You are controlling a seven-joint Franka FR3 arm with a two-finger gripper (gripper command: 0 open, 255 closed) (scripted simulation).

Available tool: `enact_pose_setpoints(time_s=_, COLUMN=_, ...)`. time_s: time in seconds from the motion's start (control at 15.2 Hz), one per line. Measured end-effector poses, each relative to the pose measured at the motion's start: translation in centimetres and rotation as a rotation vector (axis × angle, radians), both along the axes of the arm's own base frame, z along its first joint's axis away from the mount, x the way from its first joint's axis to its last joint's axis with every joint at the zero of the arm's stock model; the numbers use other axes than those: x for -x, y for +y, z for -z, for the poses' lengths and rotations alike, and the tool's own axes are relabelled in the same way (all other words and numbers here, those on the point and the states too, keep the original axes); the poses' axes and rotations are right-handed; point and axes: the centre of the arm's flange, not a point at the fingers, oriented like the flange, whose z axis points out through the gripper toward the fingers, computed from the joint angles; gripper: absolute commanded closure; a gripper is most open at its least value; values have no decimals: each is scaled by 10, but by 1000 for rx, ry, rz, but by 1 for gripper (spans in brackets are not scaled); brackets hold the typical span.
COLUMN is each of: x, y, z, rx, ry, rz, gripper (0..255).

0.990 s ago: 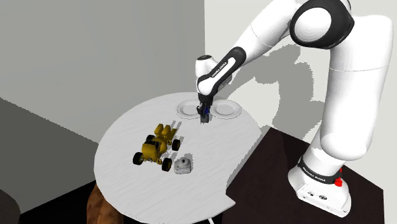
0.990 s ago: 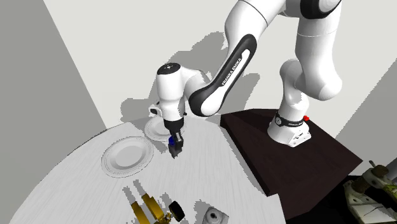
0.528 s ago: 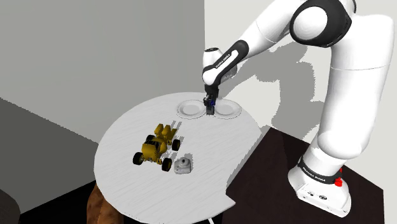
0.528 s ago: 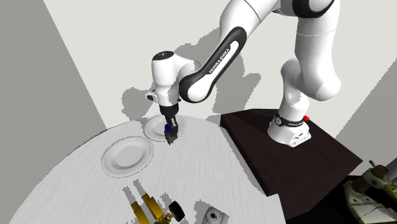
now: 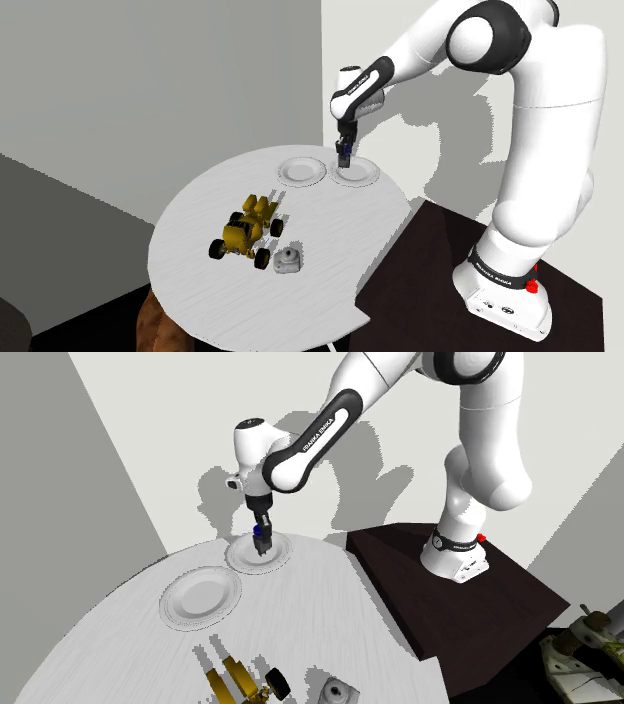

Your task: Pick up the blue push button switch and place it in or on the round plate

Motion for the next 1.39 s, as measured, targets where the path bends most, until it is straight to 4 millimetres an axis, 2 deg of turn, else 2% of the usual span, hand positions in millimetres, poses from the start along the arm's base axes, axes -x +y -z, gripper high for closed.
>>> enact_pose_setpoints(time_s=0.33, x=-8, y=-67, z=-9, rx=0, ry=-1, rz=0, gripper=255)
enact_pose_setpoints(time_s=0.53, x=-9, y=-95, z=-10, rx=0, ry=0, rz=0, gripper=255)
enact_pose_setpoints(time_s=0.73, x=-11, y=-103, z=5, rx=0, ry=0, rz=-1, gripper=255)
enact_pose_setpoints(time_s=1.39, x=-10, y=-105, z=57, rx=-1, ry=1, rz=-2, gripper=255)
